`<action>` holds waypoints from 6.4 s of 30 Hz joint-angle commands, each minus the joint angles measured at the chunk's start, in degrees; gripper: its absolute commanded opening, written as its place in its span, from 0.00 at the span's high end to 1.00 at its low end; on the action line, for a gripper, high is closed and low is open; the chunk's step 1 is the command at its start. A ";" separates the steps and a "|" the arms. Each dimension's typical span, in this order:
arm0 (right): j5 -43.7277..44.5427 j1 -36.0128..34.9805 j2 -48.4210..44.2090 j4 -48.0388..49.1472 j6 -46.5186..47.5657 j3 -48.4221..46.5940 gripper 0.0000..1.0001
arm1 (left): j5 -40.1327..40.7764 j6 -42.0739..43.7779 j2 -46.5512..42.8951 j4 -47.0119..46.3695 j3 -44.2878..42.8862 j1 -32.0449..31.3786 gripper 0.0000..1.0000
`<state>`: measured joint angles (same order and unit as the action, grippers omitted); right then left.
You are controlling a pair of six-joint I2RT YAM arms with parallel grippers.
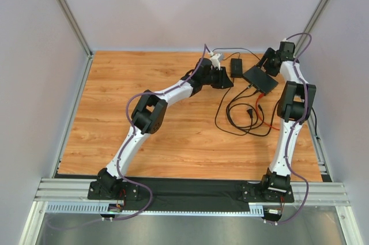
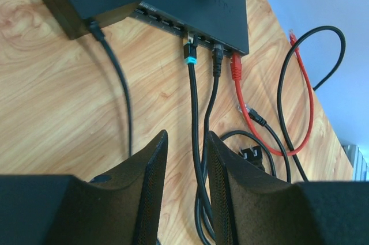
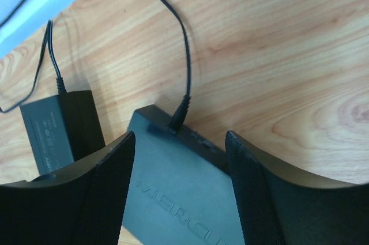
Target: Pull the plug from the switch port
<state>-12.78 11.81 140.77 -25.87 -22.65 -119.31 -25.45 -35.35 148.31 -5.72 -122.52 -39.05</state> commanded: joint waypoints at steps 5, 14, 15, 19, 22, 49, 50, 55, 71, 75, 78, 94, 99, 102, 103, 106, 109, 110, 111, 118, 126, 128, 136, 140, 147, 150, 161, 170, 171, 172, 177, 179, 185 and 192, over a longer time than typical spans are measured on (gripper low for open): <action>-5.33 -1.88 -4.71 1.35 -1.16 9.25 0.36 | -2.76 3.80 -0.39 -0.80 -2.55 -1.47 0.58; -7.60 -2.15 -9.99 3.02 -6.96 15.86 0.36 | -4.78 -3.75 0.92 -0.52 -3.08 -1.56 0.59; -8.05 -2.15 -10.16 3.02 -7.49 16.64 0.36 | -5.13 -4.45 1.10 -0.79 -3.16 -1.56 0.59; -7.70 -2.15 -13.49 5.21 -9.77 21.11 0.36 | -5.40 -8.49 1.72 -0.79 -2.82 -1.73 0.60; -8.84 -2.15 -14.64 4.87 -10.83 22.27 0.36 | -5.66 -13.57 1.81 -5.59 0.16 -2.00 0.60; 18.29 -7.07 -34.15 1.35 -9.16 45.21 0.32 | -2.23 -28.45 1.02 -19.16 14.59 -4.46 0.51; 19.10 -7.07 -34.68 1.35 -9.16 45.48 0.32 | -2.23 -28.28 0.93 -19.24 14.50 -4.55 0.51; 20.59 -6.98 -35.30 0.56 -8.81 44.95 0.31 | -1.53 -27.49 0.75 -17.14 14.24 -4.72 0.51; 20.51 -7.07 -32.58 3.02 -9.69 48.64 0.33 | -1.35 -29.60 1.72 -14.59 13.01 -4.81 0.53; 20.25 -6.63 -31.61 2.49 -10.57 48.64 0.34 | -1.35 -30.39 1.98 -13.18 12.57 -4.81 0.53; 19.55 -6.45 -31.79 3.19 -12.14 49.17 0.34 | -1.44 -31.79 2.16 -11.87 12.31 -4.81 0.54; 15.15 -6.10 -28.53 3.81 -13.56 47.68 0.37 | 0.49 -37.41 3.56 -10.63 10.55 -5.42 0.56; 14.01 -5.58 -28.27 3.90 -13.64 47.85 0.38 | 1.19 -41.01 5.49 -12.47 10.19 -6.48 0.56; 13.57 -5.57 -28.18 4.33 -13.82 48.03 0.38 | 2.51 -44.44 6.55 -14.76 10.55 -6.57 0.56; 13.65 -5.49 -28.09 4.42 -13.82 47.94 0.38 | 3.21 -44.97 6.81 -14.85 10.55 -6.57 0.56; 13.57 -5.40 -28.01 4.51 -13.82 48.03 0.39 | 5.05 -46.12 6.82 -14.59 10.55 -6.57 0.56; 11.46 -5.22 -27.74 4.60 -13.82 47.85 0.39 | 6.20 -47.26 6.73 -14.68 10.63 -6.39 0.56; 11.37 -5.22 -27.74 4.69 -13.82 47.94 0.39 | 6.73 -47.52 6.64 -14.68 10.72 -6.31 0.56; 11.54 -5.13 -27.83 4.60 -13.82 47.94 0.39 | 6.99 -48.14 6.64 -14.76 11.07 -6.30 0.56; 11.63 -4.78 -28.01 5.13 -14.00 48.38 0.40 | 7.44 -50.16 6.81 -15.55 12.84 -5.60 0.56; 9.88 -4.78 -26.78 4.86 -13.73 47.68 0.40 | 7.43 -46.56 6.20 -14.24 12.30 -4.11 0.58; 9.87 -4.78 -26.78 4.77 -13.56 47.68 0.40 | 7.78 -45.69 6.11 -14.32 12.31 -4.02 0.58; 9.44 -4.78 -26.42 4.69 -13.38 47.41 0.40 | 8.22 -43.84 6.46 -15.55 12.04 -3.93 0.77; 9.35 -4.78 -26.25 4.86 -13.38 47.24 0.40 | 8.05 -43.05 6.90 -15.64 10.99 -4.02 0.82; 9.43 -4.78 -25.72 4.69 -13.99 47.23 0.41 | 7.79 -41.99 7.17 -15.47 10.46 -4.02 1.00; 9.87 -4.78 -25.55 4.51 -14.43 46.89 0.42 | 7.26 -41.29 6.99 -16.34 11.07 -4.02 1.00; 10.31 -4.96 -22.47 1.08 -15.40 43.37 0.44 | -1.26 -40.04 3.65 -13.79 16.17 -3.14 1.00; 11.28 -5.40 -22.82 0.90 -16.90 43.89 0.45 | -5.31 -41.03 3.74 -13.19 17.05 -3.49 1.00; 11.19 -5.48 -22.99 0.99 -15.85 43.81 0.44 | -4.53 -40.24 3.48 -12.66 16.79 -3.32 1.00; 11.28 -5.92 -23.34 0.47 -14.97 43.46 0.43 | -4.08 -38.93 3.39 -12.31 16.26 -3.32 1.00; 18.65 -6.89 -26.33 -6.90 -10.40 39.25 0.35 | -4.61 -34.70 4.18 -8.79 11.09 -2.61 1.00; 22.26 -7.15 -28.53 -8.66 -8.20 38.37 0.32 | -5.04 -33.64 4.35 -7.39 10.37 -2.61 1.00; 28.60 -11.55 -29.85 -16.84 -4.43 32.47 0.32 | -5.84 -33.82 4.88 -7.91 10.11 -2.70 1.00; 28.60 -17.52 -29.68 -17.29 -0.64 29.14 0.42 | -5.75 -33.47 4.18 -8.96 11.51 -2.61 1.00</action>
<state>13.69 -4.54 113.51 -42.04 -26.89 -87.11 -29.54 -71.33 152.55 -19.33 -111.94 -41.45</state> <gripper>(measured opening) 0.598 0.251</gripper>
